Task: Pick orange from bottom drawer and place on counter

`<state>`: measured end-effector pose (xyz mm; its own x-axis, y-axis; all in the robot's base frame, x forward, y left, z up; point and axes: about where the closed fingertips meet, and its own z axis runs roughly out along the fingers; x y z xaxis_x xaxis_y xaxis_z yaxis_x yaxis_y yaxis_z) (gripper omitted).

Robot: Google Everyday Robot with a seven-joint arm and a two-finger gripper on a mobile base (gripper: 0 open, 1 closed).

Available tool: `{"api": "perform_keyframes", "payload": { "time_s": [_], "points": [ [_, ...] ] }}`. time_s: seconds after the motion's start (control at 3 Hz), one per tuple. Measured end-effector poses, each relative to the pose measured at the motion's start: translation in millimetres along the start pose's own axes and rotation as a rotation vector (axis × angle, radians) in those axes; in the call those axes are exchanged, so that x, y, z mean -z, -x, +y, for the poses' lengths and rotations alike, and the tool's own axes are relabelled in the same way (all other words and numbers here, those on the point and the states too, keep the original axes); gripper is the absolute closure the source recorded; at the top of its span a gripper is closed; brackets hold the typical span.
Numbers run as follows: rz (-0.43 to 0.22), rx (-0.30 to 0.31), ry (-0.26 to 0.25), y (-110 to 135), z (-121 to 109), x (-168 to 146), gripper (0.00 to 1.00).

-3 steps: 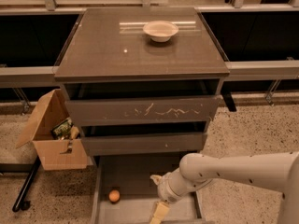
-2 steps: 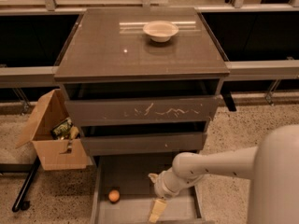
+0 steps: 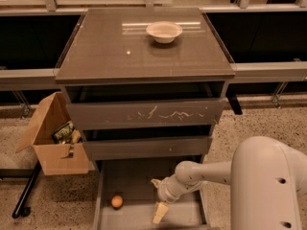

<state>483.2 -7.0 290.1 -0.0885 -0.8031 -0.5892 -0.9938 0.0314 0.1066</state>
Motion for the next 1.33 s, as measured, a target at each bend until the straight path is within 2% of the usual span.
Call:
{"api": "perform_keyframes", "payload": {
  "time_s": [0.33, 1.33],
  "points": [
    [-0.064, -0.002, -0.009, -9, -18, -39, 0.0],
    [-0.227, 0.036, 0.017, 8, -44, -151, 0.0]
  ]
}}
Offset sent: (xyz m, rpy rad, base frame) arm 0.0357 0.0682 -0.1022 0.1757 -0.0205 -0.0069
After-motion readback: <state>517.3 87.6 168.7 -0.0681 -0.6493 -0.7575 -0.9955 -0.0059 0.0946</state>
